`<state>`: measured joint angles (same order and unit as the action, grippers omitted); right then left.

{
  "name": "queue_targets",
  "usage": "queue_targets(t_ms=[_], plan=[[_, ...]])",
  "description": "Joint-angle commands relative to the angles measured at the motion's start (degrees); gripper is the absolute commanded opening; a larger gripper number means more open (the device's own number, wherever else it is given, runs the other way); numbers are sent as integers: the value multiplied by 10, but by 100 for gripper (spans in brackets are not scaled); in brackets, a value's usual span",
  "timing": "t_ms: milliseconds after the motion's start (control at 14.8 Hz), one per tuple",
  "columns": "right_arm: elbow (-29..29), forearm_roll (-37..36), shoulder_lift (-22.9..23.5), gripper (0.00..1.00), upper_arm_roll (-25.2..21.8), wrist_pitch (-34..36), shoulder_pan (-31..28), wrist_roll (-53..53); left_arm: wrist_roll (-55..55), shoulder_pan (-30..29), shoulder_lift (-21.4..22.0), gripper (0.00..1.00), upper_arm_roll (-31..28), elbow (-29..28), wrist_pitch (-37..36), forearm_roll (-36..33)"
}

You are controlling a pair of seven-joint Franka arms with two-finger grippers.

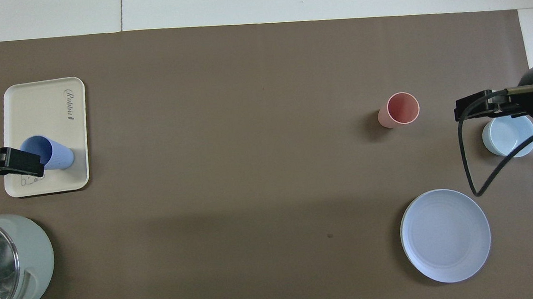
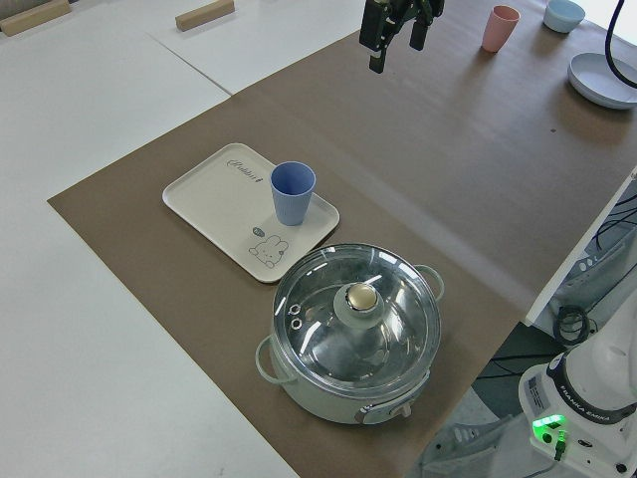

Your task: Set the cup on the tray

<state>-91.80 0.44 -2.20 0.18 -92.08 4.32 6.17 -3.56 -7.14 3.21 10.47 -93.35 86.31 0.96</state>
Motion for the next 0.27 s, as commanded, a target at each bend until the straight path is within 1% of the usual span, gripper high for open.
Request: queue_targets(t_ms=[0,203], plan=[[-7,-4,-5,100,1,11,-2,-18,-2,0,13,100,0,-13,3,-8],[-7,-3,-5,100,1,10,-1,-16,-1,-2,13,100,0,-13,1,-8]])
